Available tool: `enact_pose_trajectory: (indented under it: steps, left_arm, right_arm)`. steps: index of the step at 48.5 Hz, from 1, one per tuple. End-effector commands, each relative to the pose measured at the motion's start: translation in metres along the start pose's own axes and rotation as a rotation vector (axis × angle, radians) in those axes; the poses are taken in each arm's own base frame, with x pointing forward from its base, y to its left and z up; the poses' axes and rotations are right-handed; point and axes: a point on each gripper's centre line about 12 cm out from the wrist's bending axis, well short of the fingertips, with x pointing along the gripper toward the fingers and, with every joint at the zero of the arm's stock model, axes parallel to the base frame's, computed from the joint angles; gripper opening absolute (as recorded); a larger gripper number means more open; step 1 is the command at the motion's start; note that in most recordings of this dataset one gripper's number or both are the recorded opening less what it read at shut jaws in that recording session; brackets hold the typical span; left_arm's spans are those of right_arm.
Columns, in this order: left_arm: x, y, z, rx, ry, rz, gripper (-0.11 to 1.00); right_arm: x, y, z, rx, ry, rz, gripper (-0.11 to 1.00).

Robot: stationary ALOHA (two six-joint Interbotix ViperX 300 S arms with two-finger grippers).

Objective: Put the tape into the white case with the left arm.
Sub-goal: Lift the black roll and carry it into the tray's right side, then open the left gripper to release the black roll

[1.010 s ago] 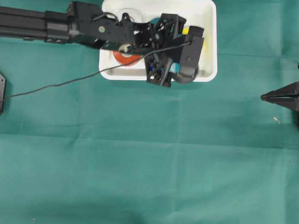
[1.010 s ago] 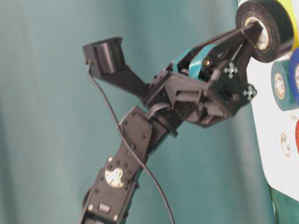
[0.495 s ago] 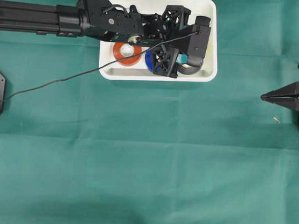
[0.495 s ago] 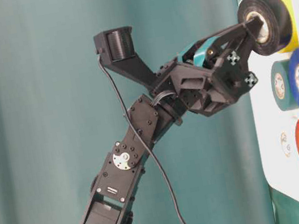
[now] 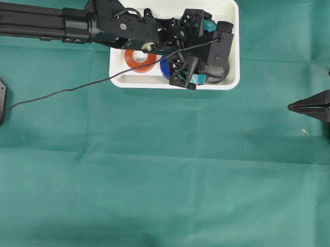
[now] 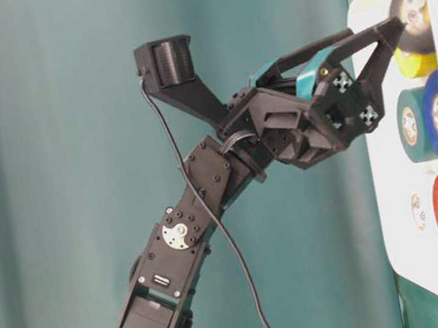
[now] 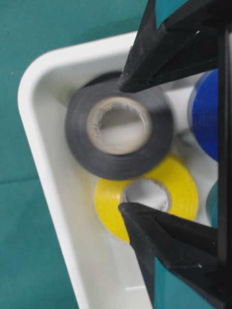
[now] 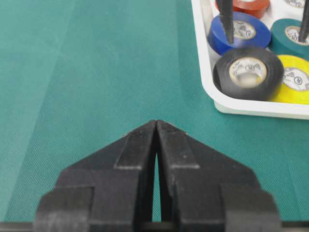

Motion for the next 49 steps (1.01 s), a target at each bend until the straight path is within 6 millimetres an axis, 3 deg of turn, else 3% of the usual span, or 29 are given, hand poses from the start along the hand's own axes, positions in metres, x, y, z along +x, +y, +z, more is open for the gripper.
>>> enact_pose_trajectory:
  steps: [1, 11, 25, 49]
  left_arm:
    - [-0.027, 0.008, 0.021, -0.001, -0.067, 0.031, 0.94]
    - [-0.057, -0.005, 0.028, 0.017, -0.097, 0.021, 0.94]
    - [-0.103, -0.039, 0.022, 0.041, -0.16, -0.001, 0.94]
    - [-0.166, -0.074, -0.015, -0.136, -0.296, -0.014, 0.94]
  right_arm:
    - [0.001, 0.0, 0.005, -0.001, -0.014, 0.0, -0.09]
    - [0.001, 0.0, 0.005, -0.001, -0.014, 0.0, -0.09]
    - [0.0, 0.0, 0.005, 0.0, -0.015, 0.0, -0.09]
    - [0.0, 0.0, 0.005, -0.003, -0.015, 0.0, -0.09]
